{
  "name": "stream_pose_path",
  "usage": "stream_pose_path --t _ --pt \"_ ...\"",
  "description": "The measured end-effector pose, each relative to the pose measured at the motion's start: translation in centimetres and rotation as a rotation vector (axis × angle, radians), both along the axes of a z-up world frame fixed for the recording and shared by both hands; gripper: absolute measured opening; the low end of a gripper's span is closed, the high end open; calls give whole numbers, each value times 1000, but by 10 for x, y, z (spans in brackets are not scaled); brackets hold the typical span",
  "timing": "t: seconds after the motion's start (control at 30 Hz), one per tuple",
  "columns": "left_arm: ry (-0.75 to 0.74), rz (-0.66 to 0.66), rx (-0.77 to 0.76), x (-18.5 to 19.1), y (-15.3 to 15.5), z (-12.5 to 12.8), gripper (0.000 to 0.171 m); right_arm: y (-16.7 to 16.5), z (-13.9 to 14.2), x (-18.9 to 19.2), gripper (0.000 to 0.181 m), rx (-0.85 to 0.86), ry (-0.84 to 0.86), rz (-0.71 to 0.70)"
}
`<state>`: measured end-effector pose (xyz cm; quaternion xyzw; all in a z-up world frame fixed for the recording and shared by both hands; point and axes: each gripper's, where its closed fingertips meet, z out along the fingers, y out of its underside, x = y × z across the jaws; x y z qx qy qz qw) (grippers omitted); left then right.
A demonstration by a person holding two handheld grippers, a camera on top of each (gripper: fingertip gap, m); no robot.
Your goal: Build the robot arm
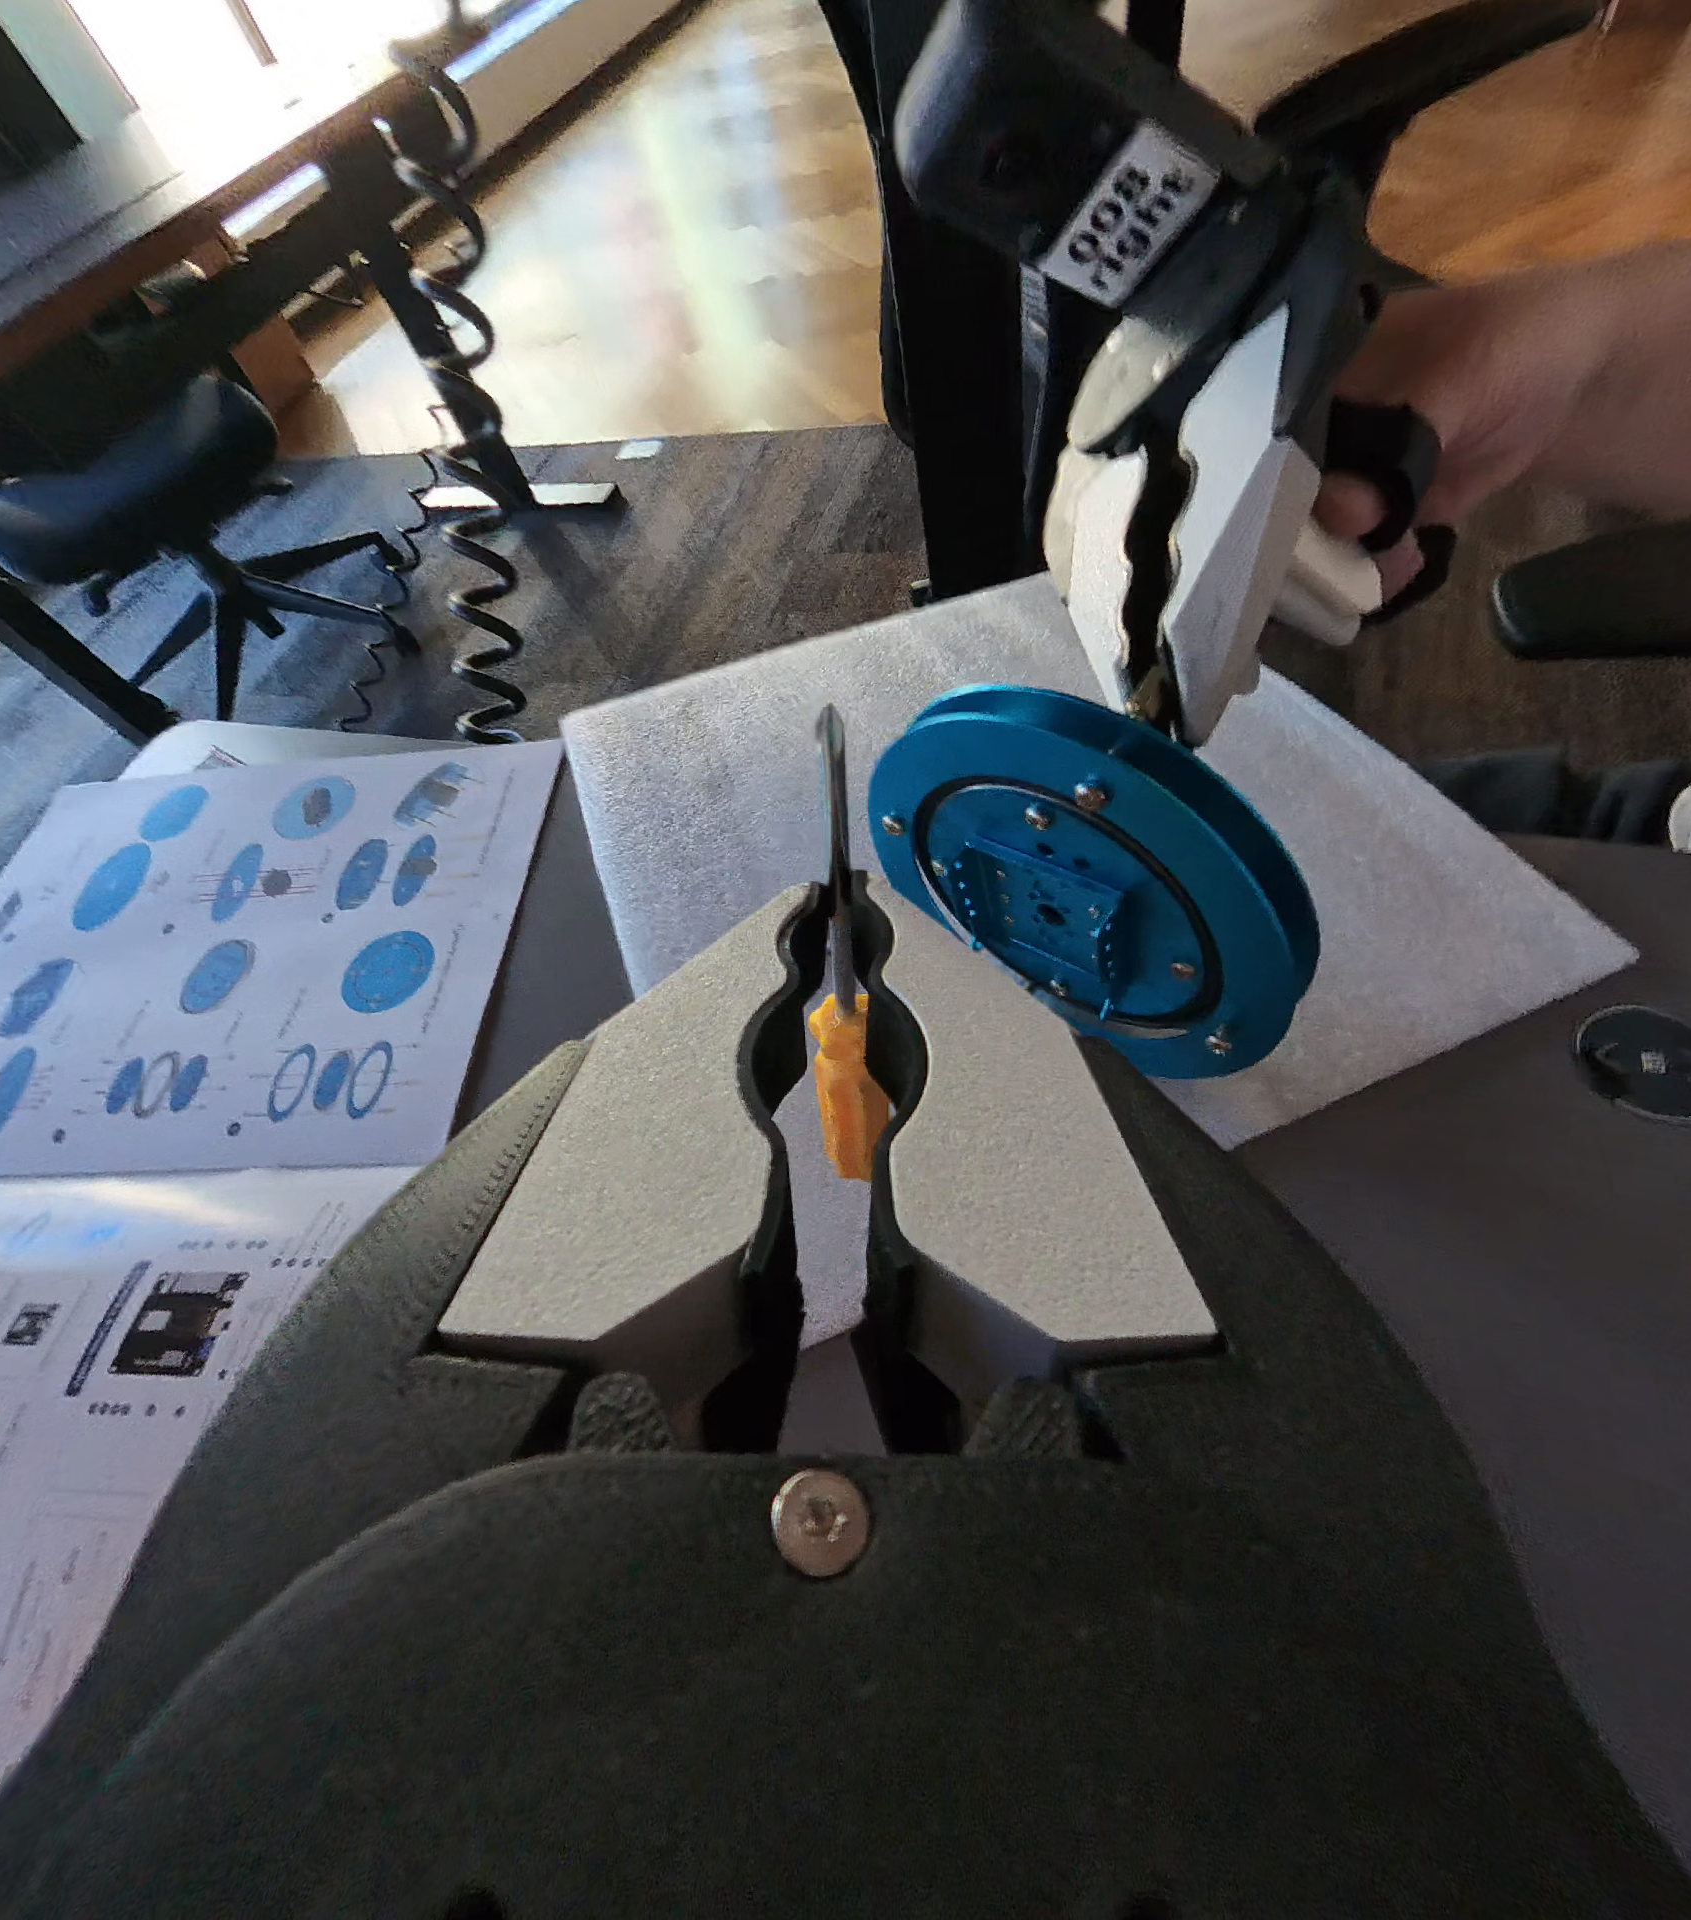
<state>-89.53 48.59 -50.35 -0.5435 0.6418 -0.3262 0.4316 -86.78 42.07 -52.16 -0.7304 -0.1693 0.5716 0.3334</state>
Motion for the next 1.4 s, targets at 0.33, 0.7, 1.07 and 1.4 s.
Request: stream_pose_path --t 0.33,0.7,1.07,1.4 --pt "145 -49 189 5 -14 -19 2 0 -1 0 3 -3 -27 0" --pt "268 -128 314 4 -16 -38 2 0 -1 0 3 -9 -39 -9" --pt "325 -181 342 8 -25 -46 2 3 -1 1 3 -21 -42 -13" --pt "293 -168 302 9 -23 -45 3 3 -2 2 3 -18 -77 -18"
